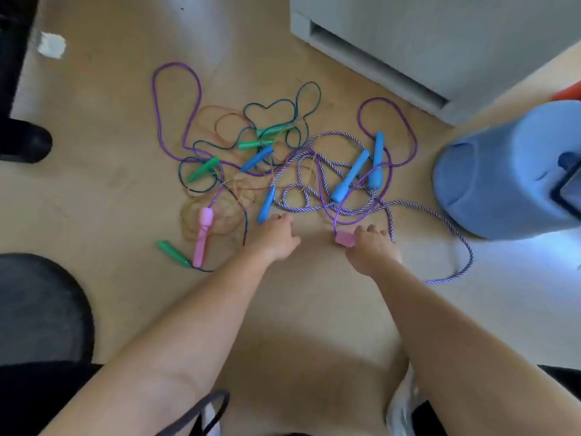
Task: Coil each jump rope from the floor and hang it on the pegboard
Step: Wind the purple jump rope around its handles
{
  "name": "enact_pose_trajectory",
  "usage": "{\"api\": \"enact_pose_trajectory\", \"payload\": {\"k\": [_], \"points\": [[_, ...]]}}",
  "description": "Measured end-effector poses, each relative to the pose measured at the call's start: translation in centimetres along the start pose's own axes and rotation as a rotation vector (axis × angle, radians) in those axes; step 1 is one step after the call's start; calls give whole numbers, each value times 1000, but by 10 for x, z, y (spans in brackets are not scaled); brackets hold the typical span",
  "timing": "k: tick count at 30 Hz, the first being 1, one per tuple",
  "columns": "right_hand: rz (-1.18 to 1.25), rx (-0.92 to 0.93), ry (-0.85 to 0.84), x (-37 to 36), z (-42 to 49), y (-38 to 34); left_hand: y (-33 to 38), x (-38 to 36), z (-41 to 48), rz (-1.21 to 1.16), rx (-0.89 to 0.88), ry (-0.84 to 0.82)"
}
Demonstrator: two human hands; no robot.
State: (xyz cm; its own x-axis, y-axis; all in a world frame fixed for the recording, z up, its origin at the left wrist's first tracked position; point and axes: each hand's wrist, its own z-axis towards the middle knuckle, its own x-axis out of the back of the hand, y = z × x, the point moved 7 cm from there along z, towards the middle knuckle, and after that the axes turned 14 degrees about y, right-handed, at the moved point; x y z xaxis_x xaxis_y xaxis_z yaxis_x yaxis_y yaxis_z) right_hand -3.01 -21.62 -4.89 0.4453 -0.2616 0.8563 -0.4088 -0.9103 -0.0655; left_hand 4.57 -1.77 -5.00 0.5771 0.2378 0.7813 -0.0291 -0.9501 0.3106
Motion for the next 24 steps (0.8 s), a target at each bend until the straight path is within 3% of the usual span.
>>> {"api": "enact_pose_trajectory", "payload": {"k": [5, 10, 13, 16, 18, 21, 24], "points": [[-90, 107, 96, -22, 8, -12, 13, -26, 15, -39, 0, 14], [267, 135, -15, -18, 6, -49, 30, -19, 27, -235, 78, -17], [358, 155, -33, 1, -3, -73, 28, -1, 27, -349, 137, -34], [391, 114, -51, 24, -14, -85, 29, 30, 22, -368, 89, 22], [333, 76, 30, 50, -21, -84, 31, 58, 13, -411, 48, 56], [413, 62, 322, 110, -36, -76, 40, 107, -15, -412, -84, 95], [240, 287, 403, 162, -55, -80, 63, 156, -57, -397, -236, 38]]}}
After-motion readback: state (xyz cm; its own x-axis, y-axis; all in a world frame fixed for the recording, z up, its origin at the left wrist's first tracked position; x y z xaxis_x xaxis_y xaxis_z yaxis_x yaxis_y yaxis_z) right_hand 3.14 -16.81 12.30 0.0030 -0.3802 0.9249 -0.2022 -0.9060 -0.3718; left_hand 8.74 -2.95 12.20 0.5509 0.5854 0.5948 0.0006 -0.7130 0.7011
